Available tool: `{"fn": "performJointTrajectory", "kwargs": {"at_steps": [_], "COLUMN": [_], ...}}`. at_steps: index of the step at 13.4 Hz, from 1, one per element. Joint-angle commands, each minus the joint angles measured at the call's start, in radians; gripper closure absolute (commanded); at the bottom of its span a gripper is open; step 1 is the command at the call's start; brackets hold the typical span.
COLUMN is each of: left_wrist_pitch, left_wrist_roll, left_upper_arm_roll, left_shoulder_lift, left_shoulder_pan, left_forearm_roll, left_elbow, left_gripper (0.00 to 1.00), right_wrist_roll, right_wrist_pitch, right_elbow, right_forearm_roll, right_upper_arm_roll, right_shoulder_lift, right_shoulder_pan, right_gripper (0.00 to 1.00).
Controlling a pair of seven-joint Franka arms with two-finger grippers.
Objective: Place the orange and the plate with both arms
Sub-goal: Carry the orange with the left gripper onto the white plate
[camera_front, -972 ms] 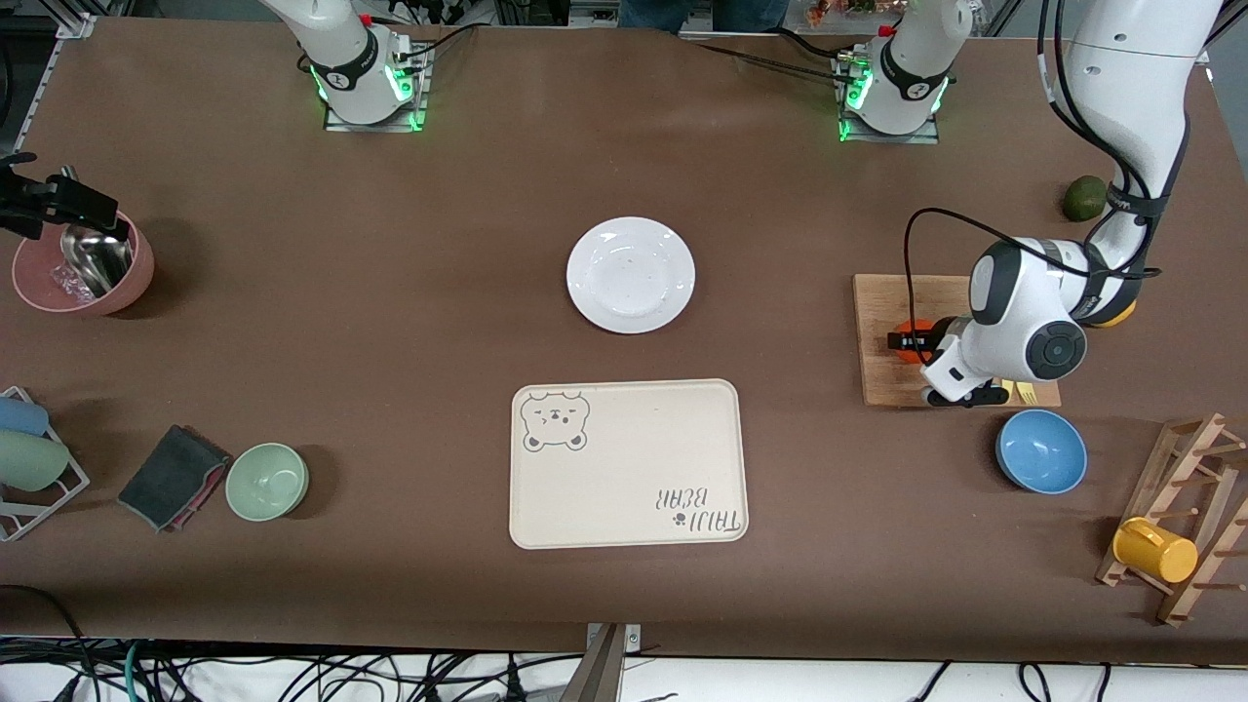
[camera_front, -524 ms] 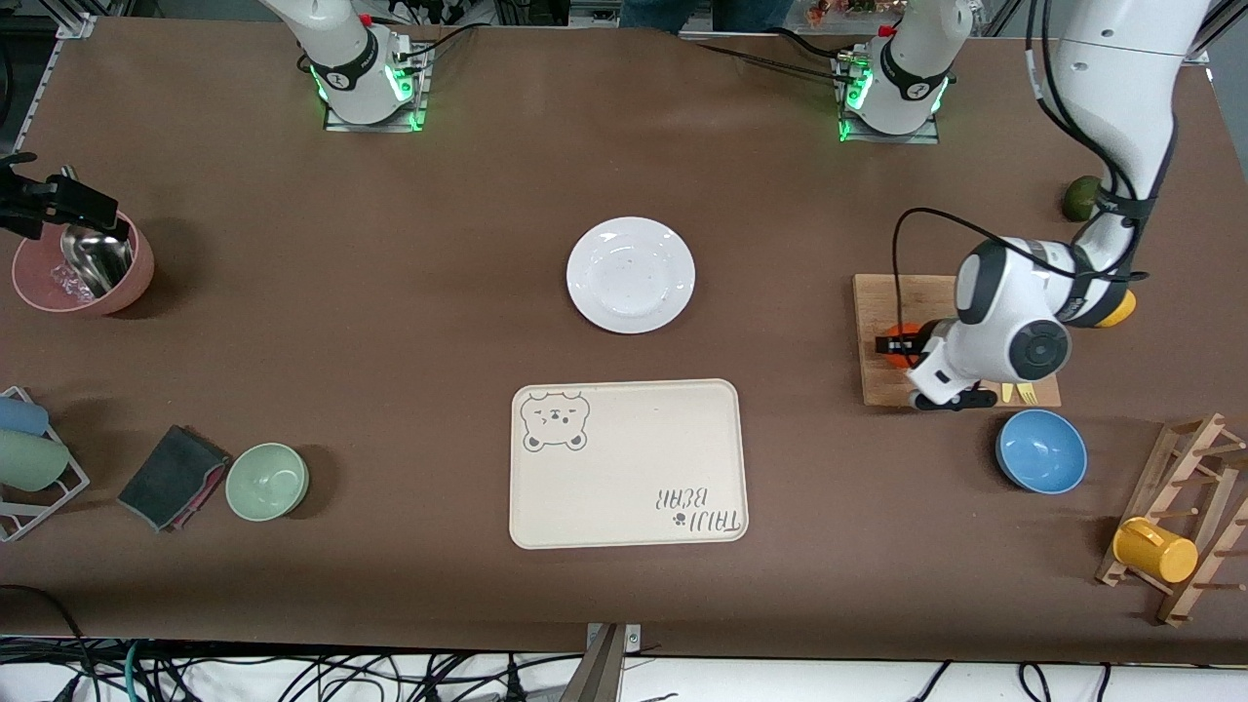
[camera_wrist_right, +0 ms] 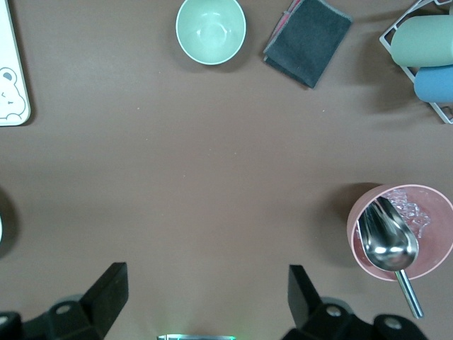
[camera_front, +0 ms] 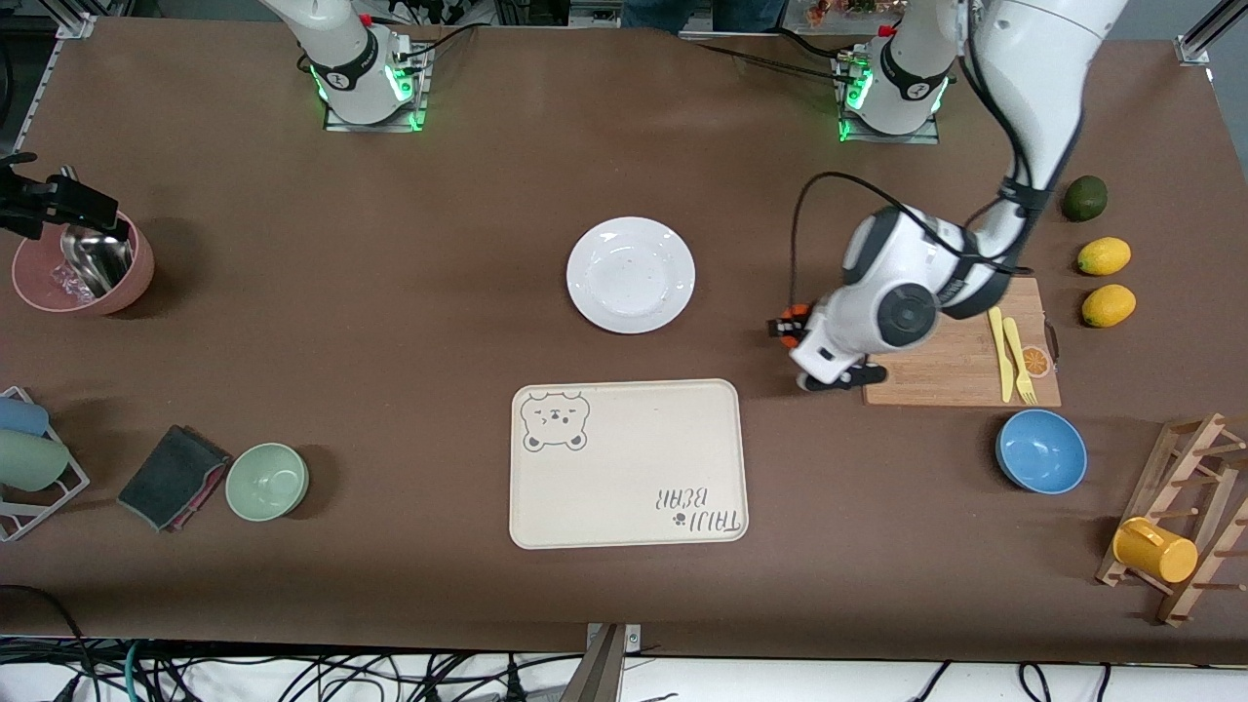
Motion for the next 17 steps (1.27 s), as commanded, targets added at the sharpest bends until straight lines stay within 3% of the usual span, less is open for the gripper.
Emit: {"fn": "performJointTrajectory", "kwargs": {"at_steps": [1,5,8,12,13,14,17], "left_wrist_pitch": [0.017,0.141,0.311,0.348,0.348,0.341,0.316], "left_wrist_roll": [-0.185,-0.426,-0.589,-0.648,-0.648,-0.643,-0.645], "left_upper_arm_roll": [0.001,0.003,0.004,0.011,0.012,0.014,0.017], "left_shoulder_lift": [0.0,0.024,0.11,0.189,0.192,0.187,0.167], "left_shoulder_pan": [-0.156,-0.331,-0.431,-0.459,-0.459,-0.454,-0.443], "left_forearm_roll": [-0.068,-0.119,-0.11,-0.103,-0.101,-0.099,-0.015], "left_elbow": [0.035,0.053,0.063,0.124,0.125,0.127,0.128], "left_gripper": [1.0,1.0,1.0,0.98,0.29,0.0,0.0], "right_wrist_roll": [0.0,0.0,-0.002,0.0,-0.002,-0.002,0.0], "right_wrist_pitch": [-0.016,-0.017,-0.017,-0.017,-0.017,-0.017,-0.016], "right_elbow": [0.014,0.012,0.012,0.014,0.014,0.014,0.014], "right_forearm_roll": [-0.006,-0.006,-0.006,-0.006,-0.006,-0.006,-0.006], "right_upper_arm_roll": [0.002,0.001,0.001,0.001,0.001,0.001,0.001], "right_shoulder_lift": [0.001,0.001,0.001,0.001,0.001,0.001,0.001], "right_shoulder_pan": [-0.003,-0.003,-0.003,-0.003,-0.003,-0.003,-0.002], "right_gripper": [0.0,0.0,0.0,0.0,0.0,0.0,0.0]}}
